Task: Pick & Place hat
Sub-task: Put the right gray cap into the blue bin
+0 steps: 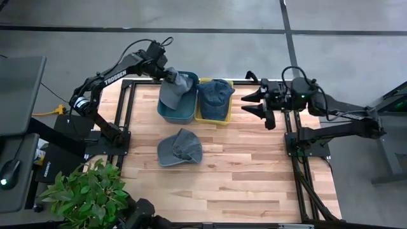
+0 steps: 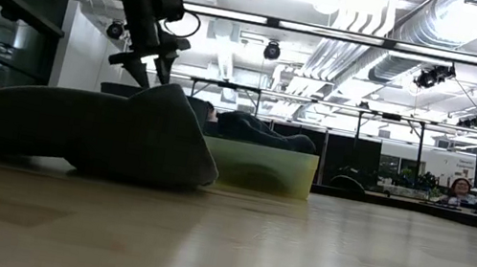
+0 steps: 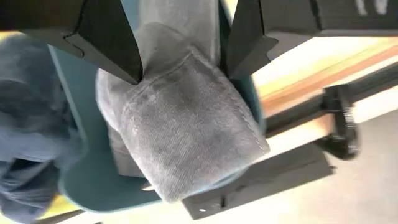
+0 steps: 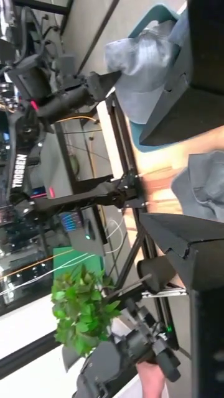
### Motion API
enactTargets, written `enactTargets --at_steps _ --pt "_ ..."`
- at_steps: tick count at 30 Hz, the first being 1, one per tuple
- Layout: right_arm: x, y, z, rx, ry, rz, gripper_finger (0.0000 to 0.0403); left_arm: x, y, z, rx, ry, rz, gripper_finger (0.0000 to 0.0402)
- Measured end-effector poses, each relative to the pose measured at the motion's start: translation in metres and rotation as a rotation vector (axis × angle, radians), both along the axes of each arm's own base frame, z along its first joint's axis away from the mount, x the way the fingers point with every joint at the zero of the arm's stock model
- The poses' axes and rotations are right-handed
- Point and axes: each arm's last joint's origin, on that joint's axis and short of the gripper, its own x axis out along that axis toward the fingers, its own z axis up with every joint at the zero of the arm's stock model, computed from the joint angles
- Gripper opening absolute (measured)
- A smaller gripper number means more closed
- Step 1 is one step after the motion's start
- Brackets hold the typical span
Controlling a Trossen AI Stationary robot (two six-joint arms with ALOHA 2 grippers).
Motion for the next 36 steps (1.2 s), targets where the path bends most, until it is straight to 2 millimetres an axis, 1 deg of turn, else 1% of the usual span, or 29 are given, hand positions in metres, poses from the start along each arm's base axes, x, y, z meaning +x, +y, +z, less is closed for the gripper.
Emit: enactTargets --at_steps 6,11,13,20,26,32,36 --pt "0.008 -0.001 -0.006 0.007 0.037 0.0 0.0181 -0.002 0.001 0.0 0.031 0.044 0.053 0.0225" --pt "0.011 -0.002 -0.009 0.011 0.057 0.0 0.0181 -0.001 0.002 0.0 0.04 0.042 0.058 0.0224" --pt "0.012 -0.002 -0.009 0.01 0.059 0.0 0.0181 -0.001 0.002 0.0 0.04 0.042 0.058 0.0217" --pt "0.012 -0.003 -0.011 0.006 0.074 -0.005 0.0181 -0.002 0.001 0.003 0.053 0.028 0.057 0.0172" --pt "0.012 -0.003 -0.012 0.008 0.086 -0.006 0.0181 -0.002 0.0 0.006 0.044 0.012 0.059 0.0167" --pt "0.012 -0.003 -0.012 0.009 0.091 -0.006 0.0181 -0.001 0.0 0.02 0.035 -0.033 0.051 0.0168" --pt "0.012 -0.003 -0.013 0.009 0.092 -0.005 0.0181 0.0 0.002 0.029 0.058 -0.05 0.052 0.0168"
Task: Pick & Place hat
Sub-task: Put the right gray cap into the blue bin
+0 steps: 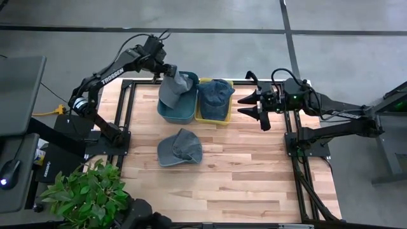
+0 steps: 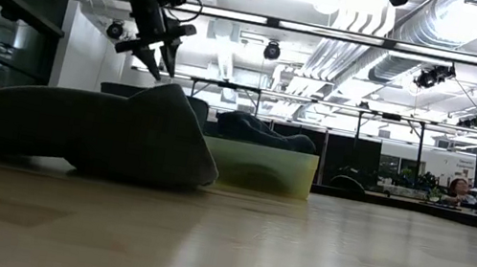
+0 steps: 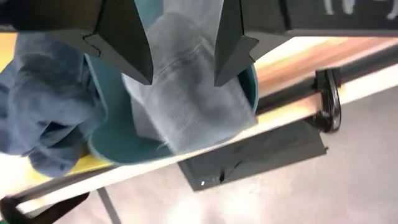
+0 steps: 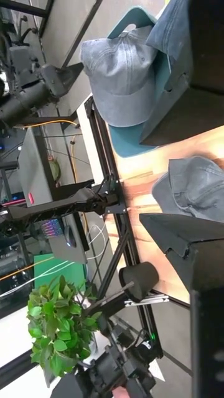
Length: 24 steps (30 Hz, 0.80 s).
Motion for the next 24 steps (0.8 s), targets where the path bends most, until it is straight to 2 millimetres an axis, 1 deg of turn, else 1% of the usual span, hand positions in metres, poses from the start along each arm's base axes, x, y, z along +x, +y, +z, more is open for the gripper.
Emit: enactTargets --at_steps 8,11,13,15,20,21,24 --pt "0.0 0.0 -0.001 0.002 0.011 0.0 0.0181 0.0 0.001 0.012 0.031 -0.005 0.02 0.0167" --pt "0.0 0.0 -0.001 0.002 0.011 0.0 0.0181 0.002 -0.002 0.014 0.011 -0.017 -0.001 0.0155" --pt "0.0 0.0 -0.001 0.002 0.011 0.0 0.0181 0.005 -0.006 0.014 0.002 -0.008 -0.017 0.0136" --pt "0.0 0.0 -0.001 0.002 0.012 0.0 0.0181 0.008 -0.011 0.012 -0.011 0.02 -0.028 0.0109" --pt "0.0 0.0 -0.001 0.001 0.011 -0.004 0.0181 0.018 -0.023 0.011 -0.016 0.05 -0.072 0.0018" --pt "0.0 0.0 -0.001 -0.001 0.012 -0.005 0.0181 0.02 -0.025 0.011 -0.011 0.054 -0.075 0.001" --pt "0.0 0.0 -0.001 -0.004 0.012 -0.014 0.0181 0.025 -0.03 0.011 0.003 0.075 -0.071 0.0012"
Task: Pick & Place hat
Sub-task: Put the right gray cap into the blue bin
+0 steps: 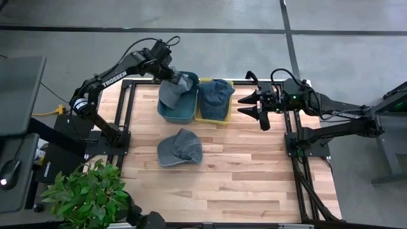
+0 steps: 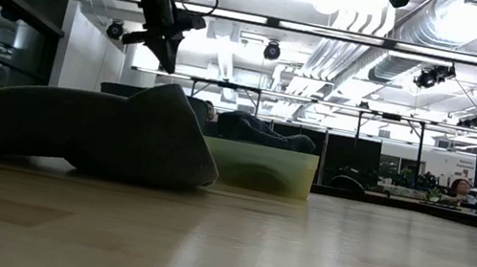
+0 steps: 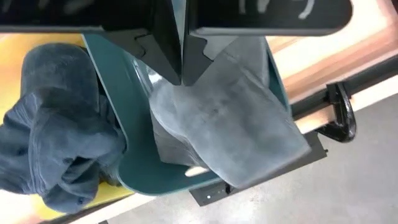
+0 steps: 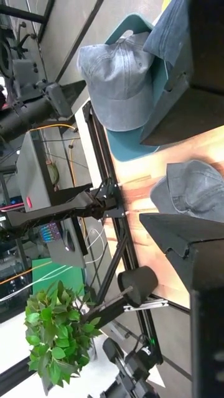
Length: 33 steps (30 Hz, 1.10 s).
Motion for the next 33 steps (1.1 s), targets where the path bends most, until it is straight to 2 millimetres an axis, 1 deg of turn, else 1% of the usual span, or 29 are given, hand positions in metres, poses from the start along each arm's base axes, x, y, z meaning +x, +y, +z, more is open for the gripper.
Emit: enactTargets --at_steps 3,8,14,18,24,29,33 --pt "0.0 0.0 0.0 0.0 0.0 0.0 0.0181 0.003 -0.004 -0.001 0.001 0.016 -0.004 0.0003" --pt "0.0 0.0 0.0 0.0 0.0 0.0 0.0181 0.006 -0.008 -0.009 -0.016 0.032 -0.005 0.0001" --pt "0.0 0.0 0.0 0.001 0.0 0.0 0.0181 0.002 -0.008 -0.024 -0.011 0.101 0.029 0.0001" --pt "0.0 0.0 0.0 0.001 0.0 0.0 0.0181 0.0 -0.007 -0.027 0.022 0.151 0.072 0.0" --pt "0.0 0.0 0.0 0.01 0.0 -0.001 0.0181 -0.002 -0.007 -0.034 0.022 0.181 0.094 0.0" --pt "0.0 0.0 0.0 0.012 0.0 -0.001 0.0181 -0.003 -0.007 -0.047 0.013 0.226 0.138 0.0" --pt "0.0 0.0 0.0 0.012 0.0 -0.001 0.0181 -0.002 -0.006 -0.056 -0.008 0.248 0.138 0.0"
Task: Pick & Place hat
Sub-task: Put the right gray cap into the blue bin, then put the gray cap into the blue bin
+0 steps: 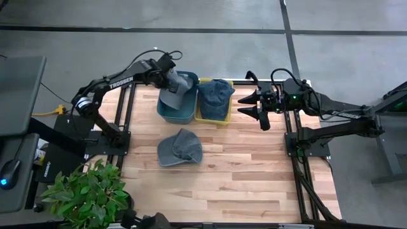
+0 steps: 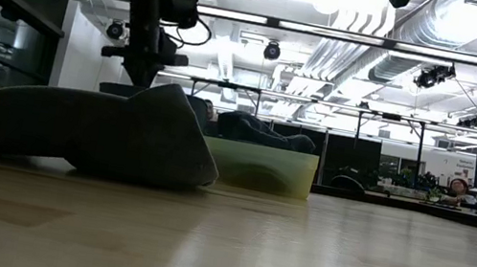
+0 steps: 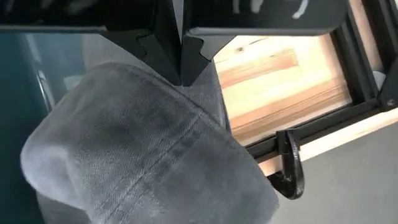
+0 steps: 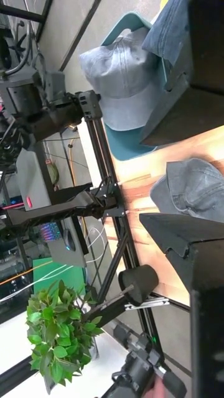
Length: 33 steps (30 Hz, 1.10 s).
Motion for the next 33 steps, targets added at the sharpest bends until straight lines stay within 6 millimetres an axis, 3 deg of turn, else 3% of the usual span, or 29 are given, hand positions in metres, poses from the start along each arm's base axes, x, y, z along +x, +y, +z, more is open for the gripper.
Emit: enactTargets --at_steps 13,20,26,33 --pt "0.0 0.0 0.0 0.0 0.0 0.0 0.0181 0.029 -0.006 -0.031 -0.097 0.033 -0.092 0.0" --pt "0.0 0.0 0.0 0.0 0.0 0.0 0.0181 0.038 -0.01 -0.03 -0.082 -0.009 -0.12 0.0" --pt "0.0 0.0 0.0 0.001 0.003 0.0 0.0181 0.039 -0.01 -0.014 -0.088 -0.003 -0.138 0.0" --pt "-0.001 0.0 -0.003 0.004 0.037 0.009 0.0181 0.05 -0.022 0.024 -0.053 -0.033 -0.243 0.0"
